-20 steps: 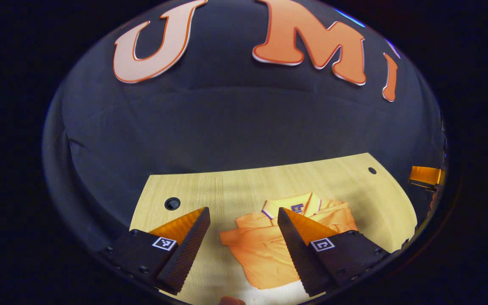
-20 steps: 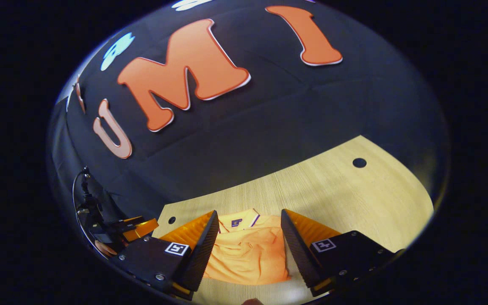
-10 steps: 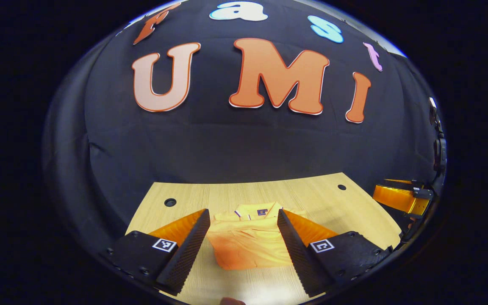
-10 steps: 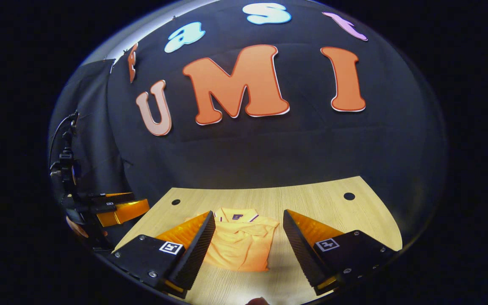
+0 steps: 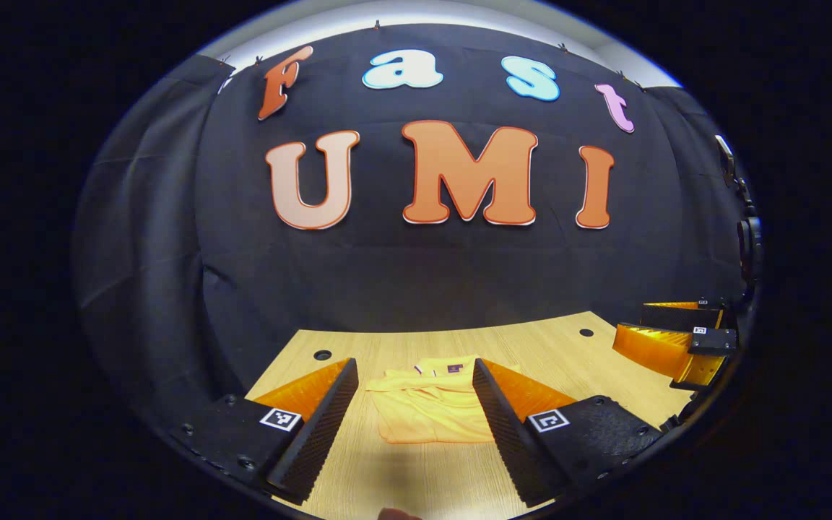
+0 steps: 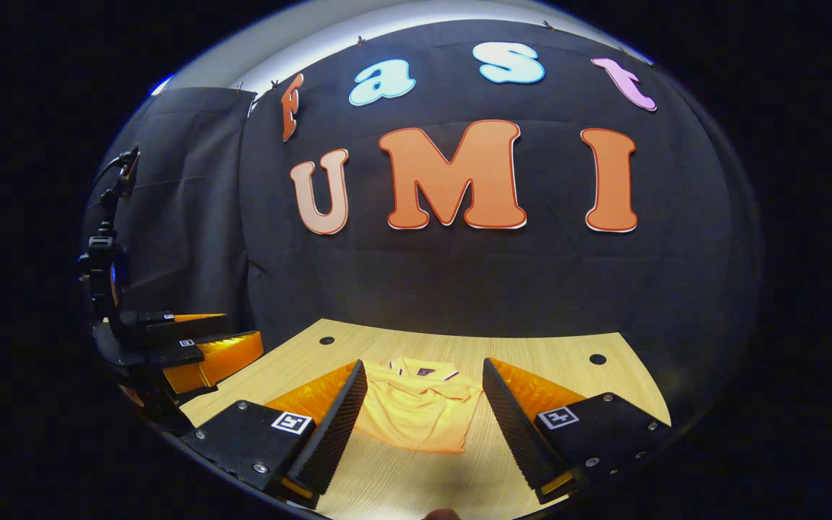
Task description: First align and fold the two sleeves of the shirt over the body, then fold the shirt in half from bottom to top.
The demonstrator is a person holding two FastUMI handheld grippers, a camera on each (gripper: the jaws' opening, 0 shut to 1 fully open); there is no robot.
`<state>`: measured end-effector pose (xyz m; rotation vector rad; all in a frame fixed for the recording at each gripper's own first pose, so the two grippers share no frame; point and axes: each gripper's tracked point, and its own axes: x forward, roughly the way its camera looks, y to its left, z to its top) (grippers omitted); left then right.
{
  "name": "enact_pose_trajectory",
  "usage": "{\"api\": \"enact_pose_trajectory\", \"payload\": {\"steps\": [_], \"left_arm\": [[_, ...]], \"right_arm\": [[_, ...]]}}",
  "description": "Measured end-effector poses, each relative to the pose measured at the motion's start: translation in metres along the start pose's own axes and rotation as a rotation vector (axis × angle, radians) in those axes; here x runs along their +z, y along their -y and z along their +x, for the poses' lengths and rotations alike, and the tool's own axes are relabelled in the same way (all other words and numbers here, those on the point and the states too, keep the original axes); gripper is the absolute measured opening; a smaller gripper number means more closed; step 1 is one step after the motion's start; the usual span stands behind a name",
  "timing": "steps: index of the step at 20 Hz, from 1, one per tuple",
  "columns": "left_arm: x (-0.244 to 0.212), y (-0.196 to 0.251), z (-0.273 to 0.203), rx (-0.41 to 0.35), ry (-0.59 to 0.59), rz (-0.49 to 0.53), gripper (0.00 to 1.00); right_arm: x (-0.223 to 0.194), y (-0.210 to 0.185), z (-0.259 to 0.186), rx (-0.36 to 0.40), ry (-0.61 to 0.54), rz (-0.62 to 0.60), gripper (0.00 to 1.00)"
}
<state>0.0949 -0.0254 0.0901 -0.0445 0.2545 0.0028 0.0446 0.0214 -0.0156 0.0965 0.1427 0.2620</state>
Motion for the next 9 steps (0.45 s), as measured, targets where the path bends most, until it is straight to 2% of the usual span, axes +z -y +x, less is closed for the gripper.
{"api": "enact_pose_trajectory", "payload": {"steps": [5,9], "left_arm": [[-0.012,-0.004,-0.024,0.036,0.059,0.039,0.98],[-0.033,-0.002,-0.039,0.008,0.038,0.015,0.98]], "right_arm": [[-0.002,0.000,-0.016,-0.015,0.052,-0.011,0.98],[-0.002,-0.007,-0.025,-0.019,0.089,-0.007,0.98]]}}
